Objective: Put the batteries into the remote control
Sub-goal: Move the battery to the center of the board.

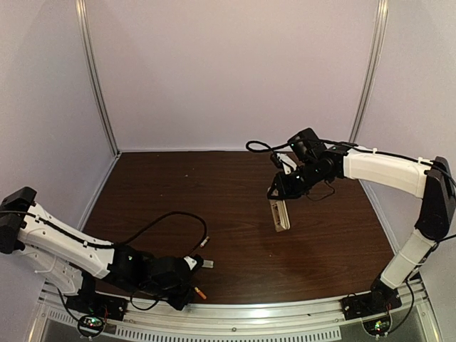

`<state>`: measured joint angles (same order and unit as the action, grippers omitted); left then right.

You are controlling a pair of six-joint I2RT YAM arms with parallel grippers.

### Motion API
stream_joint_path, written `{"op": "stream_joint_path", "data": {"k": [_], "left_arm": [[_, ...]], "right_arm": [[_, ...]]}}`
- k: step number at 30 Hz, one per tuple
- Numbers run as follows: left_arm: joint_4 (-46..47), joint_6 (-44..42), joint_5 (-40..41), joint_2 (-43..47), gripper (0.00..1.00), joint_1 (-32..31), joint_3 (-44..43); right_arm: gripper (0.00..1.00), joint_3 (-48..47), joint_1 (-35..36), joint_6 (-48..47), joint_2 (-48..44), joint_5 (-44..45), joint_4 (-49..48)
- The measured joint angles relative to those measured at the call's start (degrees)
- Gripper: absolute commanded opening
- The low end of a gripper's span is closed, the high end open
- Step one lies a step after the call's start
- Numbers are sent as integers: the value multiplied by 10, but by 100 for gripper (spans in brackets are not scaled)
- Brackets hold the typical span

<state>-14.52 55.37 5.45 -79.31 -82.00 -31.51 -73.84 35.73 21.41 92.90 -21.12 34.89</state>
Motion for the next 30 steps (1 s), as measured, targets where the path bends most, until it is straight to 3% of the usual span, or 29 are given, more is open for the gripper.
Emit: {"op": "stream_joint_path", "data": {"k": [12, 17, 20, 25, 28, 30], "left_arm": [[36, 29, 34, -45, 8, -1, -24], [26, 33, 44, -38, 17, -1, -23], [14, 32, 52, -19, 29, -1, -13], [0, 0, 76, 45, 60, -1, -6], [21, -39, 100, 80, 86, -1, -19], [52, -67, 115, 85, 94, 0, -41]], "right_arm": [[0, 0, -4, 0, -16, -21, 0], [0, 1, -5, 0, -21, -28, -1], [0, 14, -7, 1, -28, -37, -9], [0, 51, -8, 14, -42, -70, -38], [0, 87, -8, 40, -52, -110, -82], [1, 115, -8, 65, -59, -137, -117]]}}
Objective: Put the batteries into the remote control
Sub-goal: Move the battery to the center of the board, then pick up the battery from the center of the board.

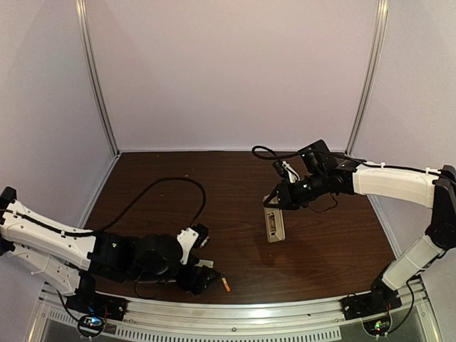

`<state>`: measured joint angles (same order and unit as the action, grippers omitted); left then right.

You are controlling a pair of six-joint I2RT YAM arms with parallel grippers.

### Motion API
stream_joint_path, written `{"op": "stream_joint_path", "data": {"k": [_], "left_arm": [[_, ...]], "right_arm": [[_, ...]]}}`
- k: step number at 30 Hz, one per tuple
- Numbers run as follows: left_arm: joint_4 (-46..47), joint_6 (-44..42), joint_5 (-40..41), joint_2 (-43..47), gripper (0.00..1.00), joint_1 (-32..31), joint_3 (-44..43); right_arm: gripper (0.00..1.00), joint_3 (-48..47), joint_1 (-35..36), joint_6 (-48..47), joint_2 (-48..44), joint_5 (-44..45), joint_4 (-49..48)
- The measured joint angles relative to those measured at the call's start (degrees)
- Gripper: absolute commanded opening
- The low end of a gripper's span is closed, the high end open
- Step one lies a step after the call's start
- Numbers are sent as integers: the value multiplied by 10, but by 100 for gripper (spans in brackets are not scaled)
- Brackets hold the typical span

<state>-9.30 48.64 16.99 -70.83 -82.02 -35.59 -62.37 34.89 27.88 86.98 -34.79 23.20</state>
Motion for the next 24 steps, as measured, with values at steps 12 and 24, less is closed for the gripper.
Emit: {"op": "stream_joint_path", "data": {"k": [12, 24], "left_arm": [[299, -1, -109, -121, 79, 128, -79], [473, 26, -253, -190, 50, 149, -75]], "right_arm": [[3, 77, 40, 117, -57, -94, -189], [8, 107, 51, 159, -82, -146, -291]]}}
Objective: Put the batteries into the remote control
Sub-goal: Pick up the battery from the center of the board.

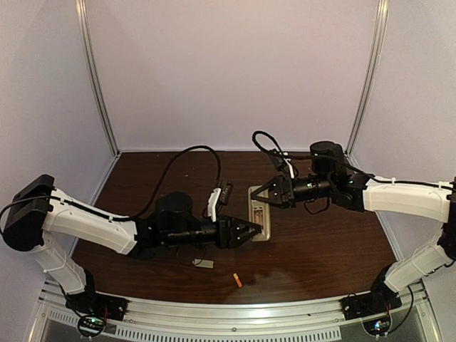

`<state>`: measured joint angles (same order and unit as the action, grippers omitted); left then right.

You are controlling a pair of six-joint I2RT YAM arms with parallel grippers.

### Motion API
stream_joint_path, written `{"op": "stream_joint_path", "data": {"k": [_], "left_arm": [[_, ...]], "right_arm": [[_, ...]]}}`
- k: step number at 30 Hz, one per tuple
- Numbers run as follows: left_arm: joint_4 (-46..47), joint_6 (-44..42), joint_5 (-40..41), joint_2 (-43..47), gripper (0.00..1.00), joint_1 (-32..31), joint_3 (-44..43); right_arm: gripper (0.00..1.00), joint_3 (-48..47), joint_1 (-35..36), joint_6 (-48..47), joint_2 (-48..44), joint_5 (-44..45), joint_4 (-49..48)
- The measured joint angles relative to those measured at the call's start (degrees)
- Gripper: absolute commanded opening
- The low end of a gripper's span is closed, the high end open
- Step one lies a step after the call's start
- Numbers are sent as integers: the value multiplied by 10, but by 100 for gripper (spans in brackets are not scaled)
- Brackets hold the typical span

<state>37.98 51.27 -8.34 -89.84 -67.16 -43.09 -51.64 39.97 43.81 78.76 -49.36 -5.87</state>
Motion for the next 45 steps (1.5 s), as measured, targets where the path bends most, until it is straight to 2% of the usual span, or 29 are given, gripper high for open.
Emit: {"op": "stream_joint_path", "data": {"k": [3, 5, 8, 10, 16, 20, 21, 23, 26, 29, 32, 35, 38, 41, 45], "left_arm": [[28, 10, -10, -12, 38, 0, 0], [45, 17, -11, -16, 31, 0, 0], [74, 40, -9, -22, 22, 3, 6], [98, 65, -5, -28, 20, 5, 13], [178, 95, 3, -60, 18, 3, 26], [238, 125, 4, -89, 18, 4, 34], [251, 139, 4, -93, 21, 4, 37], [270, 156, 4, -100, 38, 4, 40], [289, 159, 5, -103, 63, 5, 43], [290, 153, 9, -96, 79, 5, 44], [243, 136, 19, -58, 80, 5, 57], [123, 99, 34, 10, 76, 5, 55], [-93, 47, 75, 70, 71, -4, 0], [-265, 23, 111, 77, 67, -31, -66], [-421, 29, 127, 41, 64, -88, -108]], "right_arm": [[11, 2, 6, 11, 0, -8, -21], [16, 5, 7, 20, 0, -14, -36], [26, 12, 7, 25, 0, -24, -65], [30, 17, 6, 24, -2, -26, -84], [28, 38, 8, 66, -3, -14, -123], [16, 48, 9, 76, -3, -4, -132], [11, 51, 9, 71, -3, 0, -132], [1, 52, 8, 69, -3, 4, -133], [0, 52, 8, 71, -3, 9, -127], [0, 53, 5, 71, -4, 21, -115], [0, 62, -5, 70, -15, 34, -102], [0, 85, -32, 67, -40, 52, -84], [0, 114, -64, 59, -64, 73, -69], [0, 136, -84, 52, -71, 87, -53], [0, 153, -92, 41, -71, 106, -31]]}}
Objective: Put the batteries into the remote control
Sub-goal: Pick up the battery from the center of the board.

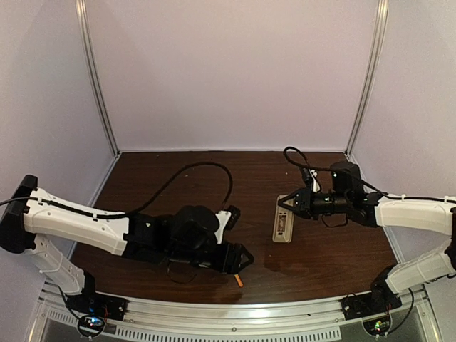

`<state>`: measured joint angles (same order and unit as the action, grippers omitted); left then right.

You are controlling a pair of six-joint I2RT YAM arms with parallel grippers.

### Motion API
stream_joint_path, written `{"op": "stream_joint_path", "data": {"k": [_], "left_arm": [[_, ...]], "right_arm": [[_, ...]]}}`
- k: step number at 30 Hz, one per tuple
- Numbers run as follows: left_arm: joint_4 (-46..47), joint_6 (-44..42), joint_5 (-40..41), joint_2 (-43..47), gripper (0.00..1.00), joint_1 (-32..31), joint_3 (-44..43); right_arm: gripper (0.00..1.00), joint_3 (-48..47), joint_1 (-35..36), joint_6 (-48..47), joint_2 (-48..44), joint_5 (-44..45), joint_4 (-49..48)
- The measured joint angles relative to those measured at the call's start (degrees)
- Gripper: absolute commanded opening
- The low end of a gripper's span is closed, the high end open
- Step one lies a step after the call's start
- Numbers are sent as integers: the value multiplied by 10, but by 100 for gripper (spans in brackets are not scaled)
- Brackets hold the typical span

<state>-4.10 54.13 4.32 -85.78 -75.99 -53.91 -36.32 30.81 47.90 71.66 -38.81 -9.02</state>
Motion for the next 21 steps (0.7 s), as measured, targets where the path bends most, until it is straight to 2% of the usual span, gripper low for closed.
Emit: {"op": "stream_joint_path", "data": {"k": [4, 7, 12, 21], "left_arm": [[-109, 35, 0, -81, 55, -47, -24], [-158, 54, 0, -132, 51, -57, -49], [-205, 74, 13, -171, 49, -58, -95], [-237, 82, 42, -224, 44, -57, -177]], "right_arm": [[0, 3, -1, -6, 2, 12, 22], [0, 4, -2, -11, 3, 18, 30], [0, 15, -3, -13, 3, 24, 33], [0, 27, -3, -15, -4, 30, 34]]}}
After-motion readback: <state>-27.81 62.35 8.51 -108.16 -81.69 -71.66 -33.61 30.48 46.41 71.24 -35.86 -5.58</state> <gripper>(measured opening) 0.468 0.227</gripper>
